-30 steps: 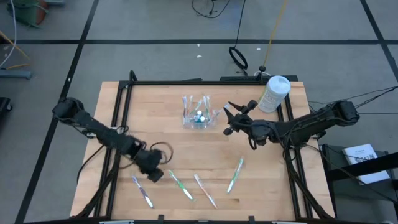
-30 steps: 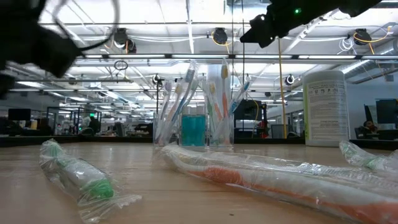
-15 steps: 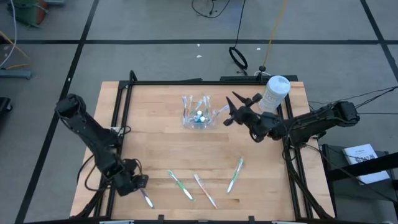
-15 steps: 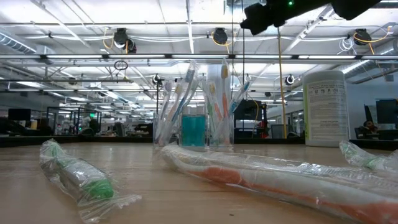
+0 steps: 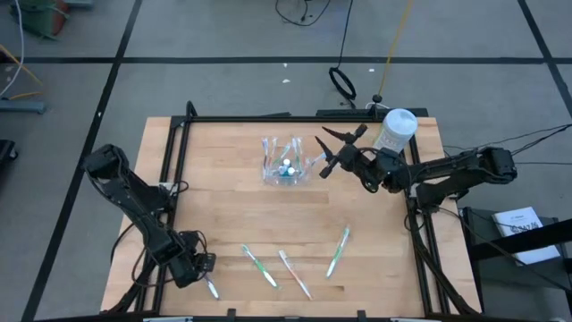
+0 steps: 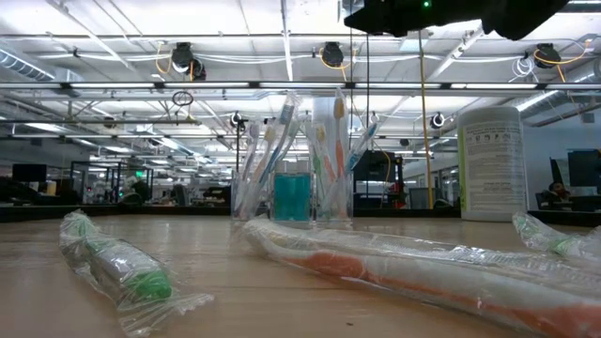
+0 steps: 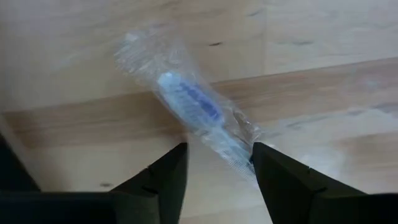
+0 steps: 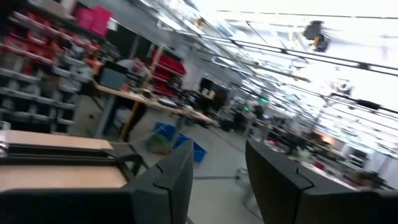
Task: Pick & Place Toothbrushes
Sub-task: Put the purple toothbrush into the transparent organizer
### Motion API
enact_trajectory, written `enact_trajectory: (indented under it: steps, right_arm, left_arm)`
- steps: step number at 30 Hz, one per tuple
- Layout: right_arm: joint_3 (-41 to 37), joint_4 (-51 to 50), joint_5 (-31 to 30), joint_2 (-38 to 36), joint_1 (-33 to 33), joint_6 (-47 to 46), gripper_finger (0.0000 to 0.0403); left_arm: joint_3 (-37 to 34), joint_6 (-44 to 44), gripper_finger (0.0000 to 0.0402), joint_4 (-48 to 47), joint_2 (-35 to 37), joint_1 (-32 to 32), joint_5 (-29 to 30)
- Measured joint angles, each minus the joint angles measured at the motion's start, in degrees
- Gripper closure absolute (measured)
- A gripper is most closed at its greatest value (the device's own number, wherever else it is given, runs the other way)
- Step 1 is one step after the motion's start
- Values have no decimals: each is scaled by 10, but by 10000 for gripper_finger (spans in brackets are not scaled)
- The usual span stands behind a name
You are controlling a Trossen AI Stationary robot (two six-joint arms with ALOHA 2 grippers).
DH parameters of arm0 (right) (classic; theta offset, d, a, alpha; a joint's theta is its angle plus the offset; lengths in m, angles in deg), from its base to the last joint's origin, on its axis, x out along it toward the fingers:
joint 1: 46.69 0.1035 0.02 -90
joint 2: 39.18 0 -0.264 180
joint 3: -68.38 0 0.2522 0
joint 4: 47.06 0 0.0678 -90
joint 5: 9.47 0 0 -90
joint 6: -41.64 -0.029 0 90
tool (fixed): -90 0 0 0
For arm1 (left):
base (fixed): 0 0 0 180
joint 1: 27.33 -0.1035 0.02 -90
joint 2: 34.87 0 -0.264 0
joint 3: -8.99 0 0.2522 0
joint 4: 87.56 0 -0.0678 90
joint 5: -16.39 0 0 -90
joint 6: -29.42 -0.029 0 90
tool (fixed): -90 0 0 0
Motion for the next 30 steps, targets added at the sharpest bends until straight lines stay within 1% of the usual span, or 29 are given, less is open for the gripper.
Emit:
enact_trajectory:
  steps: [2, 4, 6, 8, 12, 14, 16, 17, 19, 20, 23, 26, 27, 29, 30]
  right_arm:
    - [0, 0, 21, 0, -6, -7, 261]
    - [0, 0, 35, 0, -11, -9, 261]
    - [0, 1, 35, 0, -12, -9, 261]
    - [0, 3, 35, 0, -12, -9, 261]
    - [0, 4, 36, 0, -12, -9, 261]
    - [0, 4, 36, 0, -12, -9, 261]
    - [0, 4, 36, 0, -12, -9, 261]
    - [0, 4, 36, 0, -12, -9, 261]
    - [0, 4, 36, 0, -12, -9, 261]
    - [0, 4, 36, 0, -12, -9, 261]
    - [0, 8, 36, 0, -12, -9, 261]
    - [0, 14, 36, 0, -12, -9, 261]
    - [0, 15, 36, 0, -12, -9, 261]
    - [0, 16, 36, 0, -12, -9, 261]
    - [0, 16, 36, 0, -12, -9, 261]
  left_arm:
    - [2, -10, 216, -3, -12, 1, 18]
    - [2, -16, 218, -3, -22, 1, 22]
    - [4, -23, 231, -4, -32, 1, 20]
    - [4, -26, 256, -2, -35, 0, 20]
    - [3, -49, 321, -2, -32, -6, 25]
    - [1, -77, 354, -3, -30, -12, 25]
    - [4, -126, 383, -5, -28, -19, 30]
    - [10, -157, 391, -7, -28, -24, 38]
    - [21, -205, 390, -9, -29, -36, 63]
    - [28, -227, 387, -12, -30, -42, 81]
    - [50, -317, 387, -20, -32, -66, 172]
    - [84, -453, 399, -14, -31, -90, 268]
    - [94, -497, 398, -15, -31, -100, 308]
    - [112, -581, 395, -16, -30, -120, 405]
    - [119, -610, 395, -15, -30, -131, 452]
